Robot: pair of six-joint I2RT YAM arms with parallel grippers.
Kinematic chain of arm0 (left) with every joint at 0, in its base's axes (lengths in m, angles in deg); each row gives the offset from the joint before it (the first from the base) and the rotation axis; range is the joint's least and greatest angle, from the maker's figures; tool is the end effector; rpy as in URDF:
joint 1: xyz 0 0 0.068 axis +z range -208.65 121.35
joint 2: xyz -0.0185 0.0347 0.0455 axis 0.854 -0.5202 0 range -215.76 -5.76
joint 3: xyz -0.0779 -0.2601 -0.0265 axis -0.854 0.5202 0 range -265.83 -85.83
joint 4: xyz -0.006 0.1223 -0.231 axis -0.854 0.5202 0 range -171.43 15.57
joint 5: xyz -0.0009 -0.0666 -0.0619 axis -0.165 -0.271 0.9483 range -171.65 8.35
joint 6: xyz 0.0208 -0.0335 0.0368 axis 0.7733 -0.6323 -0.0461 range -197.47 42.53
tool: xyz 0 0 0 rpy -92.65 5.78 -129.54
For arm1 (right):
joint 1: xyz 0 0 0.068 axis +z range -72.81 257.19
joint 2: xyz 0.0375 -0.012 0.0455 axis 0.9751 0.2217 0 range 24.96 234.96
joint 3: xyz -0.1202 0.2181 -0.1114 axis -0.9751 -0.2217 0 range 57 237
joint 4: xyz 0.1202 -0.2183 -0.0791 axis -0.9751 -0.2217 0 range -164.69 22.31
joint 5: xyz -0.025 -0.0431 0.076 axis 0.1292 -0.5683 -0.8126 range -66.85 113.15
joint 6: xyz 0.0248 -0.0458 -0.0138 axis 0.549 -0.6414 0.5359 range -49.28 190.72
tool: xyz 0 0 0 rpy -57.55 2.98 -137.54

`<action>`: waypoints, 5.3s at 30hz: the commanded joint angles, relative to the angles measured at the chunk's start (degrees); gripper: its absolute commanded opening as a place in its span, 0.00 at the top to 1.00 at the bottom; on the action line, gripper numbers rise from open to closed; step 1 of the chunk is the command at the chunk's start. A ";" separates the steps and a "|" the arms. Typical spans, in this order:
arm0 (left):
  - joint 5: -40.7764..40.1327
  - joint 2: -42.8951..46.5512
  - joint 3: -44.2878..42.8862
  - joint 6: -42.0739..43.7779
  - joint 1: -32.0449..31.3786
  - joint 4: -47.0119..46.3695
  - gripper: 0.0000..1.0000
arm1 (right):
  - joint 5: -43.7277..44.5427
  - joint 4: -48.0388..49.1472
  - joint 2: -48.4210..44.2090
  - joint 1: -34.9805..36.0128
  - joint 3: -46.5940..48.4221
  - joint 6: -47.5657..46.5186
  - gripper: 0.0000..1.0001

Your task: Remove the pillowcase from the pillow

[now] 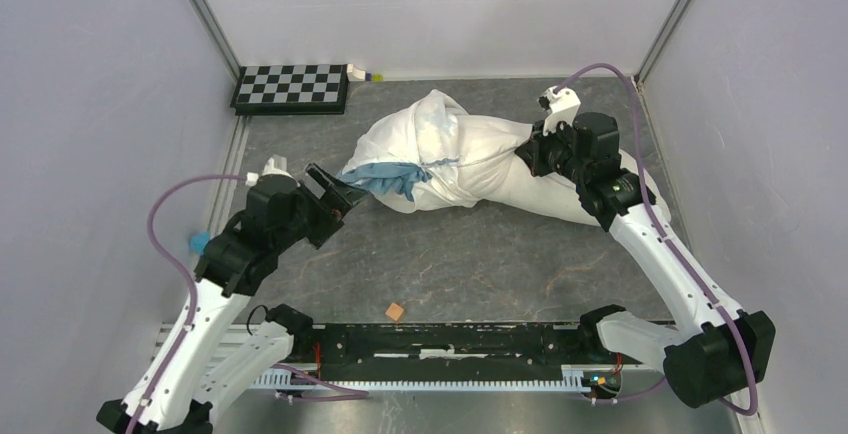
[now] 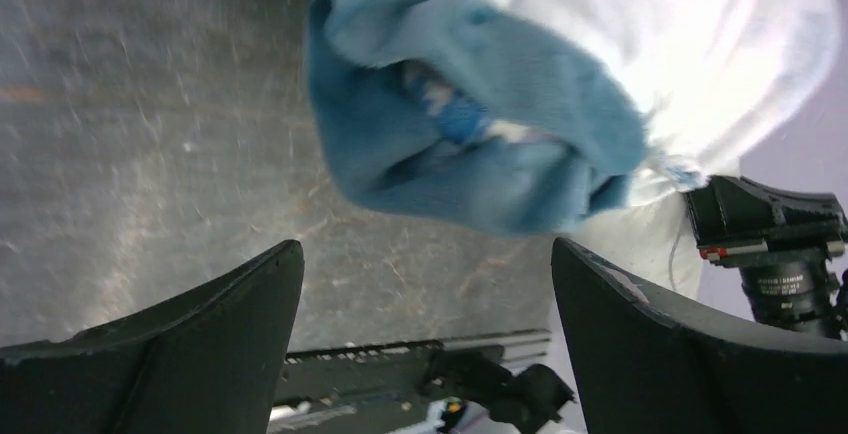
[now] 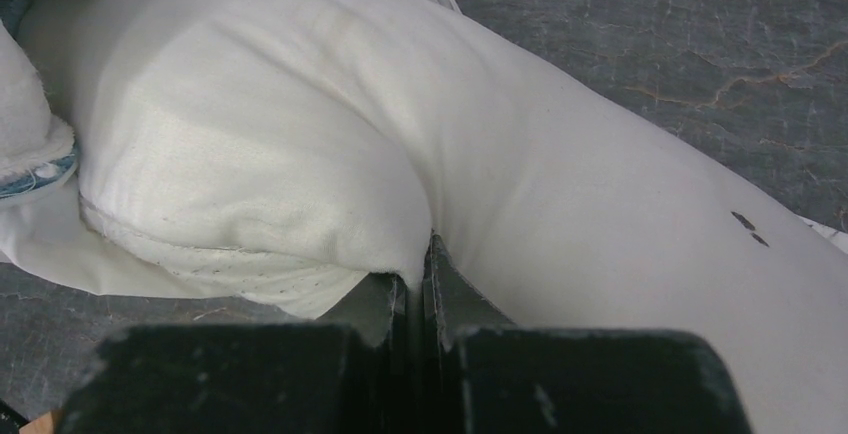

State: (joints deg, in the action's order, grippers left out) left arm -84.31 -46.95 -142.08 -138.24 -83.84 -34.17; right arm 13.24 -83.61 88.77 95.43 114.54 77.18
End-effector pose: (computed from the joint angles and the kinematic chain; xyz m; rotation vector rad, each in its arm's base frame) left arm 0.1229 -0.0560 0.3505 -0.7145 2.1320 -0.8080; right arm 0.2398 0.0855 0.3421 -0.3173 1.9537 0.4515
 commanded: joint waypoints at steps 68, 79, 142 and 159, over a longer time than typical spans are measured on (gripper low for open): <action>-4.58 -9.76 13.18 -33.53 7.52 -27.35 0.52 | 1.33 7.39 -7.10 -0.76 -2.03 0.51 1.00; 6.14 -10.55 12.65 -22.42 17.28 -27.74 0.98 | 4.42 6.83 -8.86 -0.75 -4.19 -0.57 1.00; -19.38 -5.64 7.32 5.13 29.75 -12.64 0.98 | 39.08 11.79 -24.42 -1.94 -24.75 9.09 0.97; -33.87 -3.36 4.62 0.42 29.75 -4.81 0.97 | 53.63 7.97 -27.20 -1.99 -25.01 15.64 1.00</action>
State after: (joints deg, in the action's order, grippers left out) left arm -100.68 -50.95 -134.30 -136.67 -56.52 -39.48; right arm 46.27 -73.65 62.87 96.74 89.77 93.75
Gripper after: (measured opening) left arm 0.127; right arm 0.041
